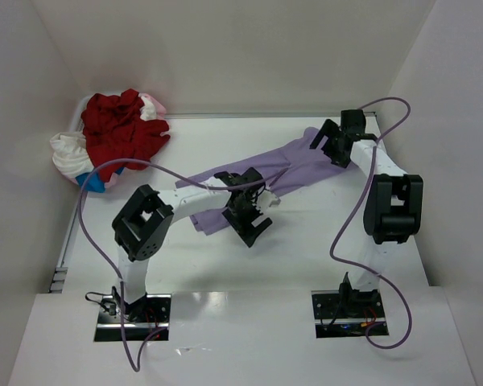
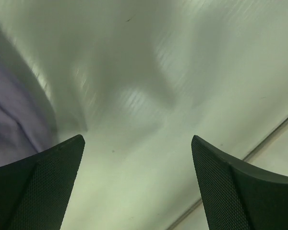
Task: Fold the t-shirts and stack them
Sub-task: Rotate the tshirt 90 degrees
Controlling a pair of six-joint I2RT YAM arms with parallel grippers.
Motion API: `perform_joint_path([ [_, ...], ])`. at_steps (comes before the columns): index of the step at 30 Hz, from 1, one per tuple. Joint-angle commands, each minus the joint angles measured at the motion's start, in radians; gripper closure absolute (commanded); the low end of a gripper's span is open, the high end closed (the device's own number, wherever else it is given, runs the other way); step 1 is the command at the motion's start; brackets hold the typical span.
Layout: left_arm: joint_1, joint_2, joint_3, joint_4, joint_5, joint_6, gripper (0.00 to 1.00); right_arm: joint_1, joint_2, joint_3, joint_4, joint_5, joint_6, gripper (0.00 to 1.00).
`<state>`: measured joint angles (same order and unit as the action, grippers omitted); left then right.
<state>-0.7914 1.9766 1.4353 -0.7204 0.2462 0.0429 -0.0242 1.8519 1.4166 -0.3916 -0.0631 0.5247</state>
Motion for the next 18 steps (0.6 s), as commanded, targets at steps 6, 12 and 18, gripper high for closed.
perform_joint_path([
  [6,0.086,-0.130,0.097,0.033,-0.428,-0.221,0.00,0.015,-0.062,-0.041,0.030,0.009,0.000,0.00],
  [12,0.129,-0.110,0.093,0.033,-0.541,-0.221,0.00,0.015,-0.114,-0.088,0.030,0.009,0.000,0.00],
  [18,0.129,-0.169,-0.019,0.024,-0.447,-0.262,0.00,0.015,-0.114,-0.097,0.030,0.000,0.000,0.00],
])
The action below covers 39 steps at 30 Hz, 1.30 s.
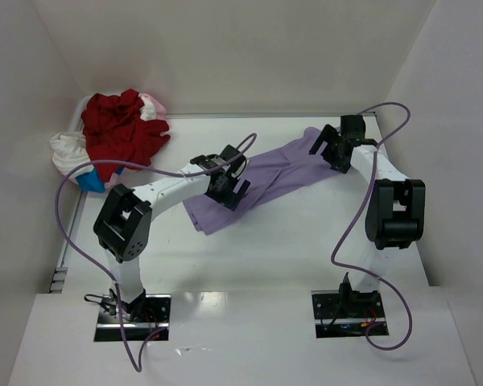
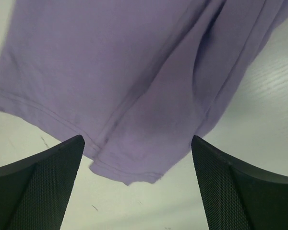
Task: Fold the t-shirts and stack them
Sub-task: Rotate the tshirt 90 degrees
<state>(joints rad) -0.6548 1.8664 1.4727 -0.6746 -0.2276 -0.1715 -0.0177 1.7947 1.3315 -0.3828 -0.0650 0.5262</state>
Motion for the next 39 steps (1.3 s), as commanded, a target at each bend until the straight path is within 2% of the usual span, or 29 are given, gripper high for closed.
perform_joint_path([
  [1,-0.017,-0.076,-0.078,-0.022,0.036,-0.084,0.00,0.009,-0.057,-0.012,0.021,-0.008,-0.002,0.00],
  [5,-0.028,-0.144,-0.193,-0.013,0.143,-0.152,0.00,0.009,-0.047,-0.012,0.021,-0.018,-0.002,0.00],
  [10,-0.028,-0.153,-0.244,-0.023,0.143,-0.215,0.00,0.009,-0.047,-0.021,0.030,-0.027,-0.002,0.00],
  [18,-0.058,-0.121,-0.264,-0.034,0.154,-0.215,0.07,0.009,-0.047,-0.031,0.030,-0.027,-0.002,0.00],
  [26,-0.069,-0.101,-0.292,-0.034,0.113,-0.261,0.08,0.009,-0.047,-0.031,0.030,-0.027,-0.002,0.00],
  [31,-0.057,-0.078,-0.292,-0.016,0.085,-0.292,0.14,0.009,-0.047,-0.031,0.030,-0.027,-0.002,0.00],
  [36,-0.032,-0.058,-0.310,0.009,0.117,-0.292,0.19,0.009,-0.047,-0.031,0.030,-0.027,-0.002,0.00],
  [39,-0.032,-0.047,-0.310,0.009,0.108,-0.292,0.26,0.009,-0.047,-0.031,0.030,-0.027,-0.011,0.00],
])
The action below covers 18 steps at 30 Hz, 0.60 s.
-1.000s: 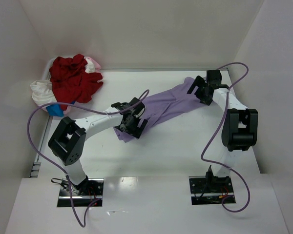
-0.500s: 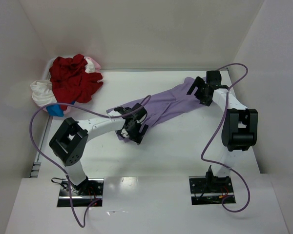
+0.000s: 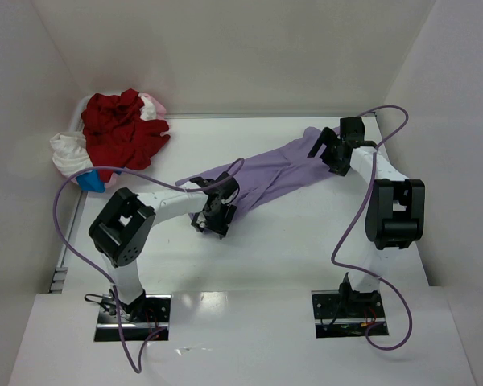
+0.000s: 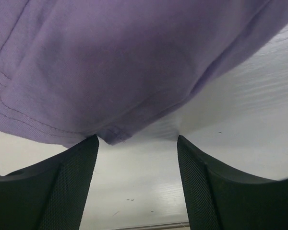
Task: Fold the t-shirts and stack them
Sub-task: Rotate the tshirt 90 degrees
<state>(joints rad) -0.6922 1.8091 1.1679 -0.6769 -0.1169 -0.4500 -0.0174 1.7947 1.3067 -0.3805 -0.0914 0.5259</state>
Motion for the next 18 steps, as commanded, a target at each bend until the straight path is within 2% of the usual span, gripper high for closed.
perform_joint_path([
  [1,0.005,0.010,-0.005,0.011,-0.003,-0.013,0.26,0.008,-0.047,-0.006,0.028,-0.001,-0.010,0.00],
  [6,0.023,0.019,-0.005,0.011,-0.012,-0.013,0.37,0.008,-0.047,-0.006,0.028,-0.001,-0.010,0.00],
  [7,0.023,0.019,-0.005,0.020,-0.012,-0.013,0.43,0.008,-0.047,-0.006,0.028,-0.001,-0.010,0.00],
  [18,0.033,0.029,0.004,0.020,-0.030,-0.013,0.77,0.008,-0.047,-0.015,0.028,-0.001,-0.010,0.00],
])
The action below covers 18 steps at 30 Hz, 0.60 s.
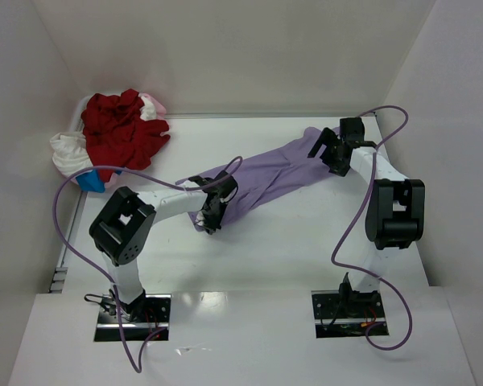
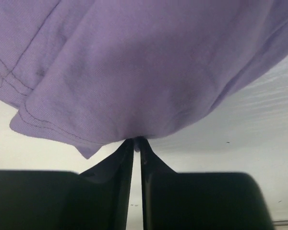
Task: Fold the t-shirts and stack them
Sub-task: Rotate the tshirt 90 degrees
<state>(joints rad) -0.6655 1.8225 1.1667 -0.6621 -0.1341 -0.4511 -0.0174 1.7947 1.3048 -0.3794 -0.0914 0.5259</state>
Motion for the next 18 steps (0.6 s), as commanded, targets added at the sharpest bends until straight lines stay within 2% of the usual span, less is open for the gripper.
perform_joint_path([
  [1,0.006,0.015,0.005,0.006,-0.022,-0.012,0.86,0.008,-0.047,-0.013,0.027,-0.001,-0.010,0.00],
  [5,0.015,-0.006,0.025,-0.030,-0.056,-0.012,1.00,0.008,-0.047,-0.013,0.027,-0.001,-0.010,0.00],
  [10,0.046,-0.052,0.094,-0.076,-0.078,-0.003,1.00,0.008,-0.047,-0.013,0.027,-0.001,-0.010,0.00],
  [18,0.162,-0.065,0.163,-0.105,-0.110,0.075,1.00,0.008,-0.047,-0.013,0.027,-0.010,-0.010,0.00],
])
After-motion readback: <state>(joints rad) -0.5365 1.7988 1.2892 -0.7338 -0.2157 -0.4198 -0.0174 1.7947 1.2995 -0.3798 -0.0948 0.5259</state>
